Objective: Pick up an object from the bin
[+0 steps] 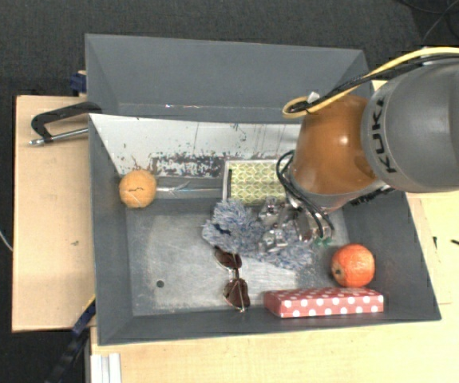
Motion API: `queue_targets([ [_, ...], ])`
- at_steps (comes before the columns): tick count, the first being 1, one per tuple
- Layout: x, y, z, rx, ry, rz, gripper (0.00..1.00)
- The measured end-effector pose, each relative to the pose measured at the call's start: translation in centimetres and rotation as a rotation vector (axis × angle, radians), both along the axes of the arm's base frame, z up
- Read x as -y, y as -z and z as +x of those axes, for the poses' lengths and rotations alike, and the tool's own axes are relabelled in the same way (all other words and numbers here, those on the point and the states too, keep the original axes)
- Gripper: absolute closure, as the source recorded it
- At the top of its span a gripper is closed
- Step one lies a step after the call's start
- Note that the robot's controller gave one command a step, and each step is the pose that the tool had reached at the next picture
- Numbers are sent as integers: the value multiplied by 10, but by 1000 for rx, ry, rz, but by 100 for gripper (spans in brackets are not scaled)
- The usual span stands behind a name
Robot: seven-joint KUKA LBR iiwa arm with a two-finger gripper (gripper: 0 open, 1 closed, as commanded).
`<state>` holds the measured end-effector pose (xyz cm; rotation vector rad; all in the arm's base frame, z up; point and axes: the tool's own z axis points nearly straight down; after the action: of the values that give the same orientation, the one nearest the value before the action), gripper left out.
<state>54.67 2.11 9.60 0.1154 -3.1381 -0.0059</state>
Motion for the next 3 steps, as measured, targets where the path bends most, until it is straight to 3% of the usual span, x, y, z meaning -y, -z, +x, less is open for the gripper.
queue_targets([
  [1, 0, -16, 3, 10, 1, -2, 100],
  [3, 0, -42, 1, 2, 1, -2, 100],
])
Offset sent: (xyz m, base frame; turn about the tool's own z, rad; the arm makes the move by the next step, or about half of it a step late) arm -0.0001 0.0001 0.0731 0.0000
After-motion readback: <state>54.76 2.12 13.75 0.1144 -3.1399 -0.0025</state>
